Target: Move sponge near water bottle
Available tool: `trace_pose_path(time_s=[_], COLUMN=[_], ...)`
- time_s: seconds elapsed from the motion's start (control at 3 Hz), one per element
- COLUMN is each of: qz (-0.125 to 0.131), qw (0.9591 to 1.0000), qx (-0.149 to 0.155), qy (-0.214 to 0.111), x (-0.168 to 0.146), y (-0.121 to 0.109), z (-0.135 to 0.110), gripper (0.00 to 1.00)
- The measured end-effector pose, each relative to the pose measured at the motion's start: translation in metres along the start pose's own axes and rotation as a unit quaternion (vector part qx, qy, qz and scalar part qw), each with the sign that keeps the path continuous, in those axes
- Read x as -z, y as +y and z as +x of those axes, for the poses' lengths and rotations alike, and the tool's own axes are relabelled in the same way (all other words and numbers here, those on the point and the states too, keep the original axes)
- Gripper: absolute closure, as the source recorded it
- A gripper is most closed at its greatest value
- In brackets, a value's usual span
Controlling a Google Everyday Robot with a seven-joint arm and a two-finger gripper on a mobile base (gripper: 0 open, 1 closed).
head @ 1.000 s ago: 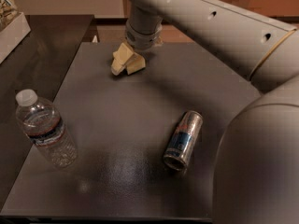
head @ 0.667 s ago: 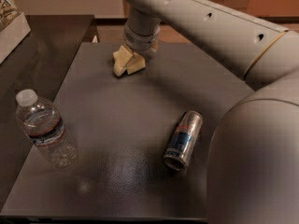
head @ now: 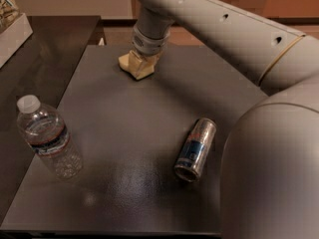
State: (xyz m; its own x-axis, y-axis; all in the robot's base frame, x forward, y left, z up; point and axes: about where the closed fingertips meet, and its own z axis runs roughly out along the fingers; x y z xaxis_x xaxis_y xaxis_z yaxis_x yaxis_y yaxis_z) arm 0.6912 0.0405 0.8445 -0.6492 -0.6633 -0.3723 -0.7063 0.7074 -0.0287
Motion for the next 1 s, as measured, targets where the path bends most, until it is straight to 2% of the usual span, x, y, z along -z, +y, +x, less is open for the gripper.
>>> trace_pose_path(time_s=[0.33,0.67,1.0], qz=[-0.004,-0.011,-0.026], qw=[0.9997,0.9973,0.9894], qx=[0.013,0.054,0.122], qy=[-0.019,-0.048,-0.075], x=[0.016,0.043,0.07], y=[0.002,0.014,0.038], z=[0.004,0.015,0.034], gripper=[0.86,1.0,1.0])
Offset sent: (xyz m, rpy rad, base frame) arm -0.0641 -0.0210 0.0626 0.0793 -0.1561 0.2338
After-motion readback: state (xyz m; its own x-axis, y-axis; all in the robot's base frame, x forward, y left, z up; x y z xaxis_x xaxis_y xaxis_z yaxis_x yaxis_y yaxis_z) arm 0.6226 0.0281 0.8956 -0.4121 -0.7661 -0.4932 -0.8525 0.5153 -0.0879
